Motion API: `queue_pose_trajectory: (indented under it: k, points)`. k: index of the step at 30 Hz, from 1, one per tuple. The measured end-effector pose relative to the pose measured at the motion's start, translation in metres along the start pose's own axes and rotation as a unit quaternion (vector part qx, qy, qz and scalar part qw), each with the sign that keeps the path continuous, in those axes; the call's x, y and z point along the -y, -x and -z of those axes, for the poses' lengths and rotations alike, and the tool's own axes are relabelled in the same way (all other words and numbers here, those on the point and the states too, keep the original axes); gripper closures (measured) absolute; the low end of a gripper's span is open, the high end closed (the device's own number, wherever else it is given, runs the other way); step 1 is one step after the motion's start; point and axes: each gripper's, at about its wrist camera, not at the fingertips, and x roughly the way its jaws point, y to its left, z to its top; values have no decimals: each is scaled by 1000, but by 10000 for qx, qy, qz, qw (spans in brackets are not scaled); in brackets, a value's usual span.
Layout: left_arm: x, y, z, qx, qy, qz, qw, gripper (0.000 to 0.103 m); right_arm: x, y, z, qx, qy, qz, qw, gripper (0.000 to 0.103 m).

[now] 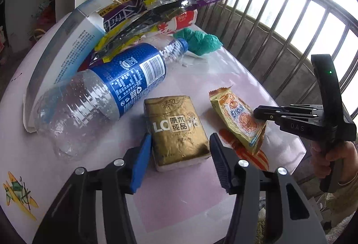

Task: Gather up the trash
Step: 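Return both tools to the table toward the gold packet and Enaak snack, then grasp the Enaak snack packet with the right tool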

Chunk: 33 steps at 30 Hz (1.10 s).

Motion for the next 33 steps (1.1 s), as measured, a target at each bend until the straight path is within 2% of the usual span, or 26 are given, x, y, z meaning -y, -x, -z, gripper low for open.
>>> queue_pose_trajectory:
  k: [3,7,9,10,14,18,23,26,31,33]
  points:
    - [4,1,4,-136,72,146,9998,51,7,8,13,-29,-223,-100,9997,96]
    - [3,8,0,-23,228,137,9996,51,15,12,18,33,-661,-378,9971,96]
    - [-1,8,-5,-4,358,112,9993,42,21,14,18,65,-964,-648,9932,94]
    - [-2,8,-8,-15,426,61,9991,40,23,14,17,77,-1099,-761,9910,94]
    - [-6,-4,-16,-174,629,-170,9977,36,29,15,13,46,-1317,-957,9866,80]
    - [-6,-17,-21,-366,748,-236,9962,36,33,20,16,-13,-1440,-1062,9839,71]
    - [-1,-20,-22,-411,692,-236,9965,35,49,30,23,52,-1847,-1286,9743,63]
    - [1,-22,-22,-395,615,-343,9967,35,60,34,30,-8,-2109,-1580,9647,62]
    - [2,-25,-24,-348,521,-416,9972,35,57,30,39,-230,-2234,-1826,9572,62]
    - [0,-25,-22,-316,497,-401,9975,41,55,29,43,-264,-2304,-1977,9524,62]
